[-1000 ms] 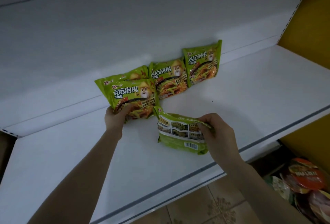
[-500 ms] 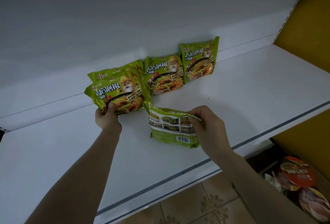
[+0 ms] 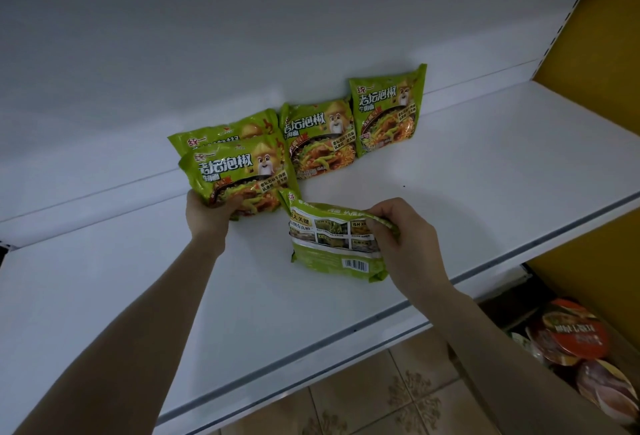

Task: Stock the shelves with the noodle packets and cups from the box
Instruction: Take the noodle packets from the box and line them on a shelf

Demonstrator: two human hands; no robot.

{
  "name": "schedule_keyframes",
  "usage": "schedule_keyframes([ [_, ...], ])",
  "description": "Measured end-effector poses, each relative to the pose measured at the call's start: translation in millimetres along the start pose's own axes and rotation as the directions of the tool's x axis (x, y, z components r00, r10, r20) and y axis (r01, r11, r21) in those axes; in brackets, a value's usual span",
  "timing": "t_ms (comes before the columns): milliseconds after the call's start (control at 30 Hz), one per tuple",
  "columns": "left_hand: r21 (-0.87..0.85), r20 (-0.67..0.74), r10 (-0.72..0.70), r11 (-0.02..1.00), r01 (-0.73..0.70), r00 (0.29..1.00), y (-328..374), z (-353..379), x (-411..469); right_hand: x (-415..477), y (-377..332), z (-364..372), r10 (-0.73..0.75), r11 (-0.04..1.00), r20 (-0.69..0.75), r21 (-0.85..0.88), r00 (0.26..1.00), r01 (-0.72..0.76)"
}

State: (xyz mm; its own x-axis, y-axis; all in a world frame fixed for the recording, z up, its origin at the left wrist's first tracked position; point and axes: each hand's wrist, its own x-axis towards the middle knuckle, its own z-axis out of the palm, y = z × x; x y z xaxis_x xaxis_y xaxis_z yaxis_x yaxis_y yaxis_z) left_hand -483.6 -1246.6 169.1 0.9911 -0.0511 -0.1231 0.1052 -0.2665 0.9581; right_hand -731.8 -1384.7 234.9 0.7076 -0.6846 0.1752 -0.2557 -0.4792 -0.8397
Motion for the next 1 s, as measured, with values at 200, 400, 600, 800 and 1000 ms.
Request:
schedule_keyframes([
  [200, 0.048, -0.019, -0.042, 0.998, 0.043, 0.999, -6.2, 4.8, 2.9, 4.4, -1.8, 3.2, -0.001, 1.000, 0.003, -0.003, 1.000, 0.001],
  [400, 0.113, 0.017, -0.055, 0.992, 0.052, 0.998, -4.5, 5.0, -0.7, 5.6, -2.7, 4.2, -0.007, 1.000, 0.000, 0.011, 1.000, 0.007],
  [600, 0.175, -0.056, -0.033, 0.984, 0.043, 0.998, 3.2, -0.2, -24.4, 5.3, -2.7, 2.2, -0.028, 1.000, -0.012, 0.010, 1.000, 0.028],
  [800, 0.128, 0.101, -0.052, 0.991, 0.039, 0.994, 30.6, -4.4, -96.8, 6.8, -9.1, -15.7, -0.053, 0.998, -0.047, 0.037, 0.998, 0.054],
  [1000, 0.006, 0.625, -0.493, 0.778, 0.628, 0.605, 73.1, 4.5, -130.3, 9.3, -14.7, -49.7, -0.237, 0.962, 0.115, 0.168, 0.965, 0.216],
])
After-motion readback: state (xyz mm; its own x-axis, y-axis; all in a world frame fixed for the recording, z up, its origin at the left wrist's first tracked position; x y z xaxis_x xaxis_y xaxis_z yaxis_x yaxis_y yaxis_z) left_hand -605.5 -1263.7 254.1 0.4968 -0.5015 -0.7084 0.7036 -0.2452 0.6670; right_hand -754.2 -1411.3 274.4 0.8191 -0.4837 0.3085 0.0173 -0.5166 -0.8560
